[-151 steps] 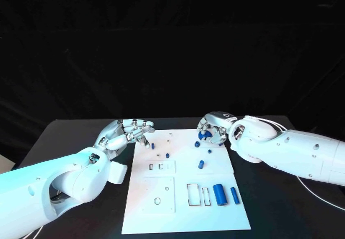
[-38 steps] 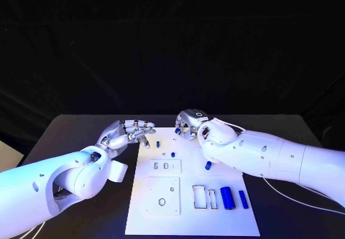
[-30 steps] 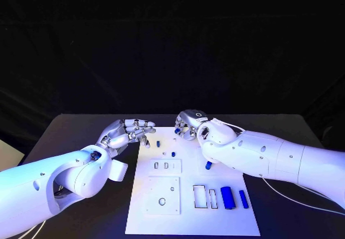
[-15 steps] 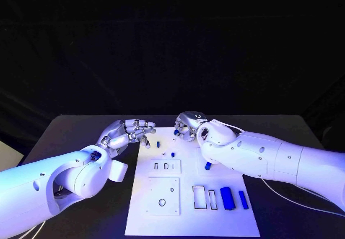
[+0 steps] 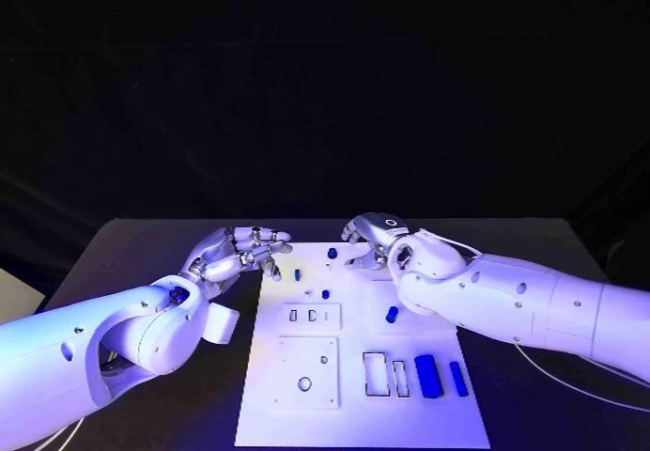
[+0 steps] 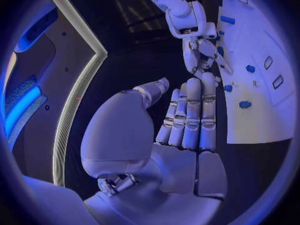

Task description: Assemble the parts on the task board

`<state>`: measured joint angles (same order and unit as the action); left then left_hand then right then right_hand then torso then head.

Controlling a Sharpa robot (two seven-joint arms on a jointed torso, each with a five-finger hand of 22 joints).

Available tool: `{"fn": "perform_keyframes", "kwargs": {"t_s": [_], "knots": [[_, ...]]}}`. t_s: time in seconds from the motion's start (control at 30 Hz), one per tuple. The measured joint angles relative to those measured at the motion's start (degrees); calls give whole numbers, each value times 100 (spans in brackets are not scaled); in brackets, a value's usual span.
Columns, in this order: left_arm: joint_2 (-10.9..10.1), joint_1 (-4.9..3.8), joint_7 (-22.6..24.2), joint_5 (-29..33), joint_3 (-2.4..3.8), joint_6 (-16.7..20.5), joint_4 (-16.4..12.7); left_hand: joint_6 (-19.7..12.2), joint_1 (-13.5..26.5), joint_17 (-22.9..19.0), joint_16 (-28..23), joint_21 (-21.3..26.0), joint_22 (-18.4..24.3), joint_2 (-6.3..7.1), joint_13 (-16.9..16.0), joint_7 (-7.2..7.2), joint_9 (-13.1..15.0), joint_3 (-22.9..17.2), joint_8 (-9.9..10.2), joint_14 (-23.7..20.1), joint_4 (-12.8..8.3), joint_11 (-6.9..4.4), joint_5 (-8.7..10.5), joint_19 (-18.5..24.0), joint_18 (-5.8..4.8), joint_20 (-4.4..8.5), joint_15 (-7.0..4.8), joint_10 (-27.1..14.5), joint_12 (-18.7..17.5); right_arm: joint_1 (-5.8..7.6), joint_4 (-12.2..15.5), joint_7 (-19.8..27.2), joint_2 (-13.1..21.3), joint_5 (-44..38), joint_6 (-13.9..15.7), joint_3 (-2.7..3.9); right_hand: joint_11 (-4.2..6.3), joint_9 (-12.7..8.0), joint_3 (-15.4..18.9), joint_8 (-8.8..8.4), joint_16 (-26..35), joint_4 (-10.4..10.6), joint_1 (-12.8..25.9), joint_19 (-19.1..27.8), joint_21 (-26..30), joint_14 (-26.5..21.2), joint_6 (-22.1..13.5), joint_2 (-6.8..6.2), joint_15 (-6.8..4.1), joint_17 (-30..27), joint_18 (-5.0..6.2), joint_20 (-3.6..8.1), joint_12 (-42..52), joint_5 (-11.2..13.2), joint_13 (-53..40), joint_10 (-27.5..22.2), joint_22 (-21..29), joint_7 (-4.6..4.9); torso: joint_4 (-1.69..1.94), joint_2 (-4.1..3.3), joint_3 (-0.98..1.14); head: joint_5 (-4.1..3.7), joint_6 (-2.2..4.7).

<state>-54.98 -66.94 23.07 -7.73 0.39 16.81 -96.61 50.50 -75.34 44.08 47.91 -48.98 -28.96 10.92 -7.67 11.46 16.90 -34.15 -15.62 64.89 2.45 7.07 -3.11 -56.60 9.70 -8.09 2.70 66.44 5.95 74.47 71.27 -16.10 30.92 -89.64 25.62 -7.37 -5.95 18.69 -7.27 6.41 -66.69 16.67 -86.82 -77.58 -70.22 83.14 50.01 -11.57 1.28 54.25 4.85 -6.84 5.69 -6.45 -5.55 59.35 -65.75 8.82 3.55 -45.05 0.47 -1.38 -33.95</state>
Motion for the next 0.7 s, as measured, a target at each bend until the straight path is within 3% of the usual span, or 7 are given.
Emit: {"fn": "perform_keyframes", "kwargs": {"t_s": [0.1, 0.23, 0.27, 0.4, 0.47, 0.57, 0.7], "knots": [[-23, 0, -5, 0, -1, -10, 3, 0, 0, 0, 0, 0, -1, 0, 0, 0, 1, 0, 0, -10, 0, 0, 0, 0, 0, 0, 10, 0, 0, 12, 291, -2, 343, 40, 86, 9, 65, 16, -107, 39, -172, -14, 42, -173, -233, 63, 105, 41, -63, 201, 1, 64, 118, -107, -98, 314, -297, 20, -35, 17, 8, 23, 4], [-36, -2, -12, 1, -1, -30, 3, 0, 0, 0, 0, -22, -6, 0, -5, 0, 6, 0, 0, -19, 0, 0, 0, 0, 0, 0, 19, 0, 0, 60, 616, -2, 751, 169, 206, 46, 134, 35, -236, 90, -454, -6, 42, -434, -650, 90, 232, 41, -113, 552, -12, 122, 320, -110, -277, 774, -800, -35, -74, 37, 23, 33, 8], [-40, -2, -14, 1, -1, -36, 3, 0, 0, 0, 0, -22, -6, 0, -5, 0, 5, 0, 0, -19, 0, 0, 0, 0, 0, 0, 19, 0, 0, 78, 689, -2, 852, 232, 232, 60, 160, 39, -265, 102, -507, -8, 42, -490, -750, 86, 258, 41, -134, 617, -93, 136, 402, -110, -334, 909, -873, -59, -83, 41, 26, 34, 9], [-56, -2, -22, 2, -1, -61, 8, 0, 0, 0, 0, -22, -6, 0, -5, 0, 5, 0, 0, -19, 0, 0, 0, 0, 0, 0, 19, 0, 0, 142, 872, 7, 1213, 606, 298, 112, 316, 59, -327, 156, -859, -37, 17, -641, -1173, 86, 361, 12, -261, 1086, -186, 209, 1059, -150, -823, 1558, -920, -141, -126, 60, 43, 51, 14], [-58, -3, -25, 2, -1, -73, 14, 0, 0, -1, 0, -22, -5, 0, -5, 0, 5, 0, 0, -20, 0, 0, 0, 0, 0, 0, 19, 0, 0, 159, 886, 13, 1333, 825, 299, 126, 372, 80, -349, 201, -1223, -22, 48, -656, -1459, 82, 454, -87, -288, 1571, -255, 223, 2509, -195, -2407, 1486, -920, -131, -144, 67, 51, 58, 16], [-63, -3, -30, 2, 0, -90, 26, 0, 0, 0, 0, -22, -6, 0, -5, 0, 5, 0, 0, -19, 0, 0, 0, 0, 0, 0, 19, 0, 0, 173, 854, 20, 1428, 1098, 261, 138, 269, 81, -418, 222, -1624, -27, 104, -656, -1817, 98, 476, -139, -260, 2023, -360, 223, 5845, -356, -5897, 1764, -920, -95, -160, 73, 62, 63, 15], [-63, -3, -36, 3, 0, -111, 35, 0, 0, -1, 0, -22, -14, 0, -4, 0, 5, 0, 0, -19, 0, 0, 0, -1, 0, 0, 19, 0, 0, 184, 762, 21, 1473, 1347, 108, 144, 217, 65, -396, 222, -1948, -23, 256, -643, -1958, 89, 323, -156, -209, 2071, -449, 148, 7413, -355, -6911, 2297, -920, 7, -159, 73, 65, 58, 5]]}}
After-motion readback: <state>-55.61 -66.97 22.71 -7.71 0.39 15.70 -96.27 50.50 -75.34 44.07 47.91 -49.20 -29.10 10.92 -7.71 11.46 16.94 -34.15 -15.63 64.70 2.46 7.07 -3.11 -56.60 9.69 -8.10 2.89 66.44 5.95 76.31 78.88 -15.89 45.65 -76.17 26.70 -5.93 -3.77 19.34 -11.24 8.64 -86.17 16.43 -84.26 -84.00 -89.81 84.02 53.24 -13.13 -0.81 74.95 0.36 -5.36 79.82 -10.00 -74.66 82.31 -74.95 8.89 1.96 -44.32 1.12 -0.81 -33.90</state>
